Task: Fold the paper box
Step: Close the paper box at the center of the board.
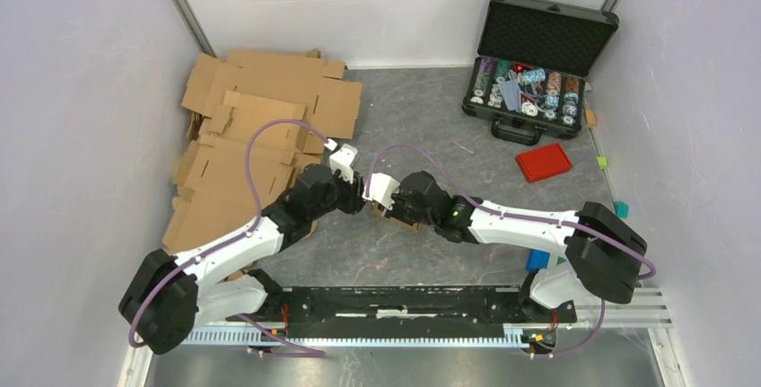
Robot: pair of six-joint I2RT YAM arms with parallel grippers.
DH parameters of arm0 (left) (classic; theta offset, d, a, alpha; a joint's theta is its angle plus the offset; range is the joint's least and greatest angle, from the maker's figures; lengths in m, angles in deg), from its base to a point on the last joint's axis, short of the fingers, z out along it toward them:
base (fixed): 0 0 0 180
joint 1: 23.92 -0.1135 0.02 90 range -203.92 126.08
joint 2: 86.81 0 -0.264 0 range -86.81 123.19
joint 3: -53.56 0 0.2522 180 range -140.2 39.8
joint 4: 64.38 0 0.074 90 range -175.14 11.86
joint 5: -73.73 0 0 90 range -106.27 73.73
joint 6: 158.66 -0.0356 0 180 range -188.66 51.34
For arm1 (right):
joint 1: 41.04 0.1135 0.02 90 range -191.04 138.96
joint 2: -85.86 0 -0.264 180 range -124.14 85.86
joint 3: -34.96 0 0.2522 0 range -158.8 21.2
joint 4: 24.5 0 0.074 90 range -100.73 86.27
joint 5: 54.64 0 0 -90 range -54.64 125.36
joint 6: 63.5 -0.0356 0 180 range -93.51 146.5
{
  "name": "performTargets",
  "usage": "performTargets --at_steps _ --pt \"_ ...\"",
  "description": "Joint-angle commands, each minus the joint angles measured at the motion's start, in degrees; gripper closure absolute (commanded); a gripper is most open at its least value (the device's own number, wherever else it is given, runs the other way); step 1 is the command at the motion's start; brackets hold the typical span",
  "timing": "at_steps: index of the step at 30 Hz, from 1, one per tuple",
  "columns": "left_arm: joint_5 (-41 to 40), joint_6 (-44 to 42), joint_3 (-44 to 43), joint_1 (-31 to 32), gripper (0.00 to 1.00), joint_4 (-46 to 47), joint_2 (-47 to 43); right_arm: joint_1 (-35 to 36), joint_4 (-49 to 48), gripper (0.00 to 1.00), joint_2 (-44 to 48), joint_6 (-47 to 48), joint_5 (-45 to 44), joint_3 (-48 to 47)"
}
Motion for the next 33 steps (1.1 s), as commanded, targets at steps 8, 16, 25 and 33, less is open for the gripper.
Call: performTargets --at_steps 8,16,25,33 --pt "10.7 9.58 0.89 -6.0 0.44 10.97 1.0 -0.18 1.16 0.78 -0.82 0.03 1.37 -1.24" --pt "12.36 8.48 -2.06 -6.2 0.62 9.81 6.42 -0.25 0.9 0.78 -1.2 -0.06 1.81 -1.15" --pt "12.02 5.71 -2.16 -6.2 0.81 6.35 5.75 -0.2 0.89 0.78 -1.52 -0.06 1.98 -1.24" --pt "12.32 4.24 -0.81 -6.05 0.95 3.9 3.79 -0.21 1.38 0.78 -2.02 -0.23 1.7 -1.94"
